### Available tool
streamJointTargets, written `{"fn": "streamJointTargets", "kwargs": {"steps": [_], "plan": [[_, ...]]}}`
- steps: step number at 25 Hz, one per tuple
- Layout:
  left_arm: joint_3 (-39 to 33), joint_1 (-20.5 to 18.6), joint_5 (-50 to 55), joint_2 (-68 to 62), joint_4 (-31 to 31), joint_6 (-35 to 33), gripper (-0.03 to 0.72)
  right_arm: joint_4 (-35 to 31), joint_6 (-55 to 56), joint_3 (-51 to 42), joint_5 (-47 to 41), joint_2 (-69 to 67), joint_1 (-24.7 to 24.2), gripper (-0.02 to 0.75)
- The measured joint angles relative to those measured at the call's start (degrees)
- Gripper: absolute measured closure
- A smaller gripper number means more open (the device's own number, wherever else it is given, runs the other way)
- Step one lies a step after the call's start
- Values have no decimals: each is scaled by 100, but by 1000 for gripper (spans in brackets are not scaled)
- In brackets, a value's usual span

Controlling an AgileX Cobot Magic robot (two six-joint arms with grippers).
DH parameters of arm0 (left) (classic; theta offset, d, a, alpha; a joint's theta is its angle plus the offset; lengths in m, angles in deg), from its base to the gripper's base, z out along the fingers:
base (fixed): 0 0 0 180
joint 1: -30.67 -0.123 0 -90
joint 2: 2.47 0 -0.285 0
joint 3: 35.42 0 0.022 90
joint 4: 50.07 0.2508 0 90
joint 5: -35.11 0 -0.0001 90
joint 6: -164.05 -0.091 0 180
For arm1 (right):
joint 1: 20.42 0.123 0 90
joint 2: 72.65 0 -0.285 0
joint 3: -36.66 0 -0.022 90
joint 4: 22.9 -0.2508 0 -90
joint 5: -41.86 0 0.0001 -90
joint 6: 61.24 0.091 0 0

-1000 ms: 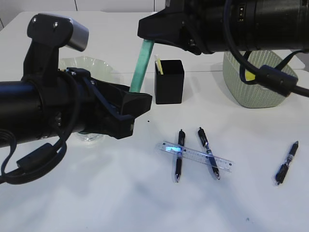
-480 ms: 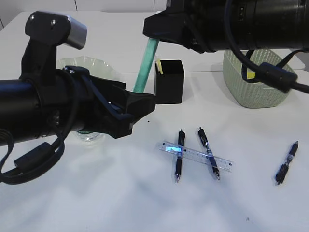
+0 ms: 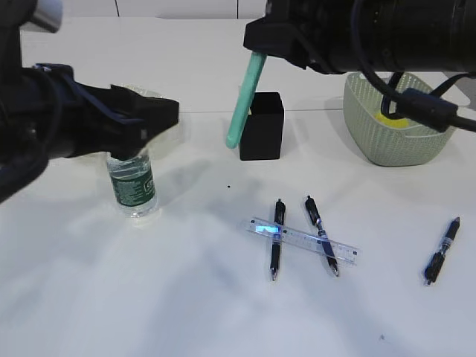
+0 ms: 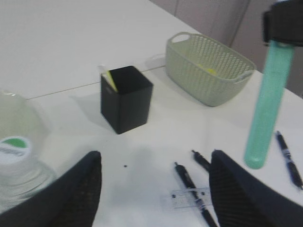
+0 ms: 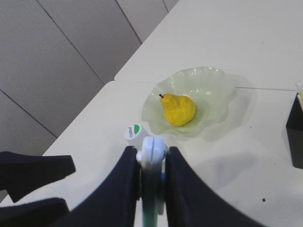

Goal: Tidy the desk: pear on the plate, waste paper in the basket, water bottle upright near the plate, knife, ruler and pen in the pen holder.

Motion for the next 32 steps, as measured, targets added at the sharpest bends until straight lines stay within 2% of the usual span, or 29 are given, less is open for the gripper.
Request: {"fn": "streamJointTargets", "kwargs": {"steps": [11,14,21,27,32], "plan": [[0,-2048,1301,729,0,0,182,-67,-430,170,867,0,0,631],[0,-2425,1613,765,8,0,182,-94,-516,292,1085,-34,-65,631],[0,-2530,1998,775,13,0,182,-107,-771,986,1209,-779,-457,631],[0,-2530,2088,775,13,0,182,-127,-1175,2092,1275,-1968,-701,632],[0,-2530,2088,775,13,0,182,-127,-1471,3085,1275,-3046,-714,632]]}}
